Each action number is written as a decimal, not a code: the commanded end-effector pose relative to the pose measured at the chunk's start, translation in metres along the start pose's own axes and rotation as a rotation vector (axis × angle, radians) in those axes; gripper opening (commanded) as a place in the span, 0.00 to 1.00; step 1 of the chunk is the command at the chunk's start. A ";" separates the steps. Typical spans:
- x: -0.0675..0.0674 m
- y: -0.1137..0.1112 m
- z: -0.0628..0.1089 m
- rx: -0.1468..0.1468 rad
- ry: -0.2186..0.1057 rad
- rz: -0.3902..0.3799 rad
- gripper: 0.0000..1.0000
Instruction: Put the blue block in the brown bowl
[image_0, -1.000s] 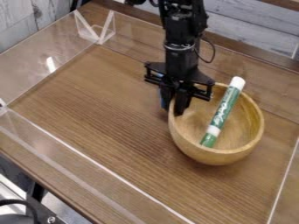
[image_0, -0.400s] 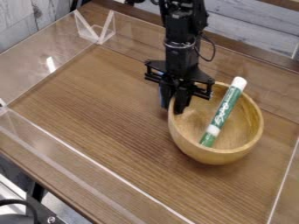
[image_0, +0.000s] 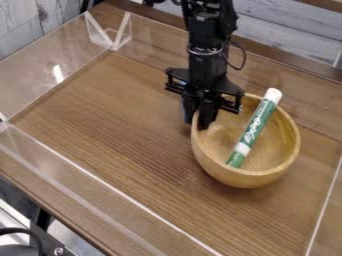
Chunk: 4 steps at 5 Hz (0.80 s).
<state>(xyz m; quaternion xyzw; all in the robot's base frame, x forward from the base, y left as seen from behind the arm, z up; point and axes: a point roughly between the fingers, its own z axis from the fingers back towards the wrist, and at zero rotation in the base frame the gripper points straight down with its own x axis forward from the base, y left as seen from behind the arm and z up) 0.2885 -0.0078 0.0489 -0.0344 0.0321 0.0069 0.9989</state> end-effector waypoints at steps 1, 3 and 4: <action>0.017 0.001 0.031 0.004 -0.117 -0.024 0.00; 0.017 0.004 0.031 0.008 -0.120 -0.037 0.00; 0.016 0.005 0.030 0.009 -0.121 -0.043 0.00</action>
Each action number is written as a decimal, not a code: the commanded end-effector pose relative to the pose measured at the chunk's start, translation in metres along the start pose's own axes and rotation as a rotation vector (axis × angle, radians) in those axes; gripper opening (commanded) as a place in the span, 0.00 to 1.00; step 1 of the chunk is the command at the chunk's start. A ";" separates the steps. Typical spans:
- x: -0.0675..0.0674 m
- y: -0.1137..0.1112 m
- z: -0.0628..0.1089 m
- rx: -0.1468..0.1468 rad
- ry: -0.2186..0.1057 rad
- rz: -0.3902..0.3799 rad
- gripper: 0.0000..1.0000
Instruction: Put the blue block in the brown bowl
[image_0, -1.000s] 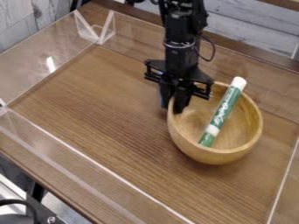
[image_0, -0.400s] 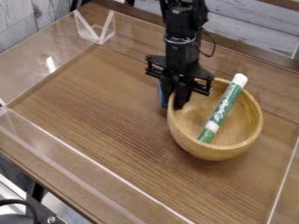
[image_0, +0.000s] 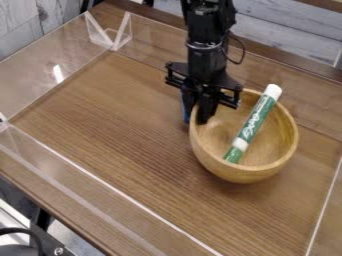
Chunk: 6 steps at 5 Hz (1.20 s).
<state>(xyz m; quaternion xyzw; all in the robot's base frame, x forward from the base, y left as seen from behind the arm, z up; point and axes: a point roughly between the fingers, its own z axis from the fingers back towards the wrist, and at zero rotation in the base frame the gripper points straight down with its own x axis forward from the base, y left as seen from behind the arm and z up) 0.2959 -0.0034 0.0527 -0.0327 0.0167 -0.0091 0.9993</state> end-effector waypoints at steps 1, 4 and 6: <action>0.009 0.003 0.025 0.007 -0.092 -0.015 0.00; 0.008 0.005 0.024 0.008 -0.102 -0.032 0.00; 0.009 0.006 0.023 0.009 -0.111 -0.042 0.00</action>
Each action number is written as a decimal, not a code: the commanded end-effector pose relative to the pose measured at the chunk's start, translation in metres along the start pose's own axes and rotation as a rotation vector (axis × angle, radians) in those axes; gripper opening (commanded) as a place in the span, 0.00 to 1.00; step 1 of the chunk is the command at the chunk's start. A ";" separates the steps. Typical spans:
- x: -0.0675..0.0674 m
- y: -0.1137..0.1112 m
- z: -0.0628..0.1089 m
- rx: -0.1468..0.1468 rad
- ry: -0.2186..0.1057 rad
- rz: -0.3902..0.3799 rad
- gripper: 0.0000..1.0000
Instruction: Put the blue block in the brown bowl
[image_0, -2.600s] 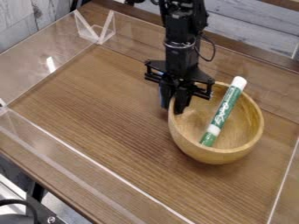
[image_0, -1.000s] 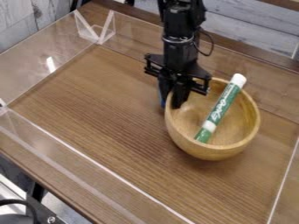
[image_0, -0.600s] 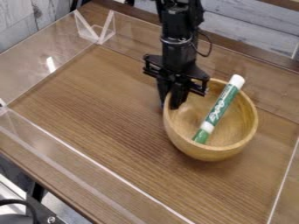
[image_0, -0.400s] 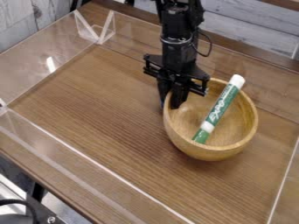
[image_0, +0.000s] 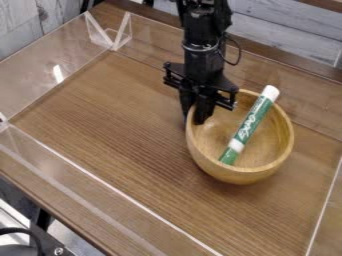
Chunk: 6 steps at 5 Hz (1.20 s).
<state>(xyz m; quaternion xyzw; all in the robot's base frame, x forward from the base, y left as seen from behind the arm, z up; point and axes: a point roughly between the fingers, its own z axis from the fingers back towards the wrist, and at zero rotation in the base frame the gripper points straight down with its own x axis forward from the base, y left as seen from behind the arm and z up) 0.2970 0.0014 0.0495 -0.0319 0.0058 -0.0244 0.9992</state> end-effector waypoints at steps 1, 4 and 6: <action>0.008 0.002 0.025 0.008 -0.096 -0.016 0.00; 0.009 0.007 0.029 0.011 -0.082 -0.033 1.00; 0.011 0.007 0.059 0.010 -0.089 -0.043 1.00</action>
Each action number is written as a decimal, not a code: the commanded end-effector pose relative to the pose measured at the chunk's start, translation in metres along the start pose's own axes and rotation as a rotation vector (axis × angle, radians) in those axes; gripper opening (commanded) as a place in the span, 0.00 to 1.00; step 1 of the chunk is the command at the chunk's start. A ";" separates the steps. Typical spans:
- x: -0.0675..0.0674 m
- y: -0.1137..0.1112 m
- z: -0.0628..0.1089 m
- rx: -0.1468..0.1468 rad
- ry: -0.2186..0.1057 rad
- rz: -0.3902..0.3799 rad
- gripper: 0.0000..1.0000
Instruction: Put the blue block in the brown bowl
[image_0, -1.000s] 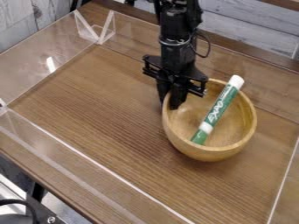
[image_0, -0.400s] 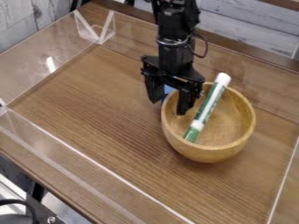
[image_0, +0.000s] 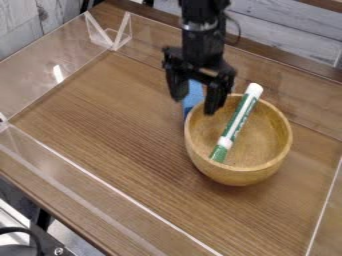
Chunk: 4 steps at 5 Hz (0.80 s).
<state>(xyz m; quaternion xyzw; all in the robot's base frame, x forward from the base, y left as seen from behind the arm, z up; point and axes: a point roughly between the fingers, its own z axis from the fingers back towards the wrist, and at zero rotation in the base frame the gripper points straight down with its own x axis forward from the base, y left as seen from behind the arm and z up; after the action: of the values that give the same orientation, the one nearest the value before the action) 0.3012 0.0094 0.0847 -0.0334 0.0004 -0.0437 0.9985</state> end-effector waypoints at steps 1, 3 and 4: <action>0.008 0.001 0.042 0.019 -0.088 -0.001 1.00; 0.007 0.007 0.064 0.028 -0.117 0.008 1.00; 0.005 0.009 0.062 0.025 -0.121 0.004 1.00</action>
<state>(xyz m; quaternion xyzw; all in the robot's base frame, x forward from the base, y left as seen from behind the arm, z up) 0.3037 0.0198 0.1244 -0.0289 -0.0228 -0.0367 0.9986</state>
